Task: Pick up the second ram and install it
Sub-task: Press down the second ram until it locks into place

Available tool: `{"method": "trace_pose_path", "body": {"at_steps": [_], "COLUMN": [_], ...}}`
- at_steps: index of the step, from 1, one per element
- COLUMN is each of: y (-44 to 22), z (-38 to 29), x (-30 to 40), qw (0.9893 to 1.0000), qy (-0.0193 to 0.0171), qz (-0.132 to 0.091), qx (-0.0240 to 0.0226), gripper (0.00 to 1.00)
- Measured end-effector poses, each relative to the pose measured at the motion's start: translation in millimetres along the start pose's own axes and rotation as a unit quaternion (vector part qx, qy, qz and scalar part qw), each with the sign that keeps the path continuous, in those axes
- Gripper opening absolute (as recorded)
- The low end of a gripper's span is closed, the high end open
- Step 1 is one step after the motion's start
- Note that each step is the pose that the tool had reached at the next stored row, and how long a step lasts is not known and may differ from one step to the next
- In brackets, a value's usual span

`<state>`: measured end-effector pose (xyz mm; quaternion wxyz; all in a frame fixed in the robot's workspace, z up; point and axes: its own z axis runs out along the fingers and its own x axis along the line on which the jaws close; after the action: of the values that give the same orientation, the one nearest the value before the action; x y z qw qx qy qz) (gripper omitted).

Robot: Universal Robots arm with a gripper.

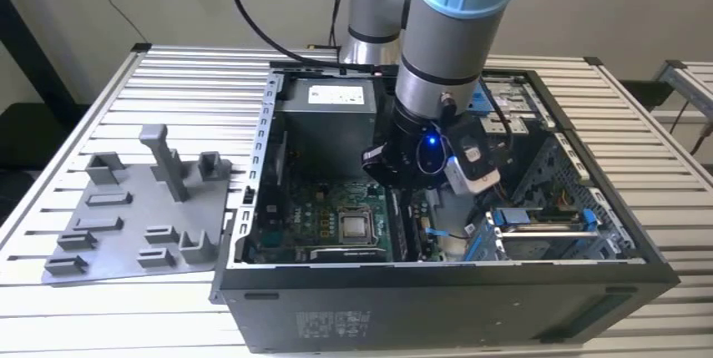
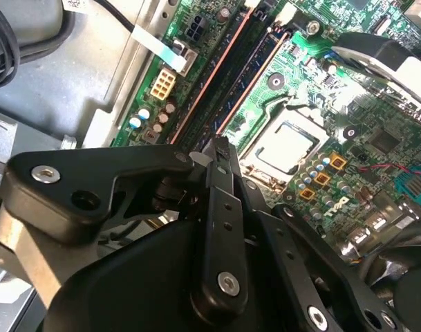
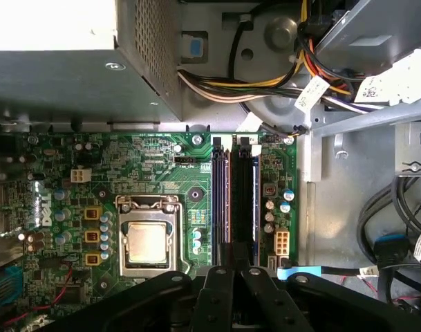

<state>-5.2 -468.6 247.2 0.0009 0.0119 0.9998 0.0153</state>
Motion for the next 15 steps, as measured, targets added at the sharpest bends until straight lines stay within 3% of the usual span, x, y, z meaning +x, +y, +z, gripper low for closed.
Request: {"method": "trace_pose_path", "body": {"at_steps": [15], "y": [0.0], "z": [0.0], "x": [0.1], "qw": [1.0000], "qy": [0.0000], "qz": [-0.005], "qx": [0.0000], "gripper": [0.11]}}
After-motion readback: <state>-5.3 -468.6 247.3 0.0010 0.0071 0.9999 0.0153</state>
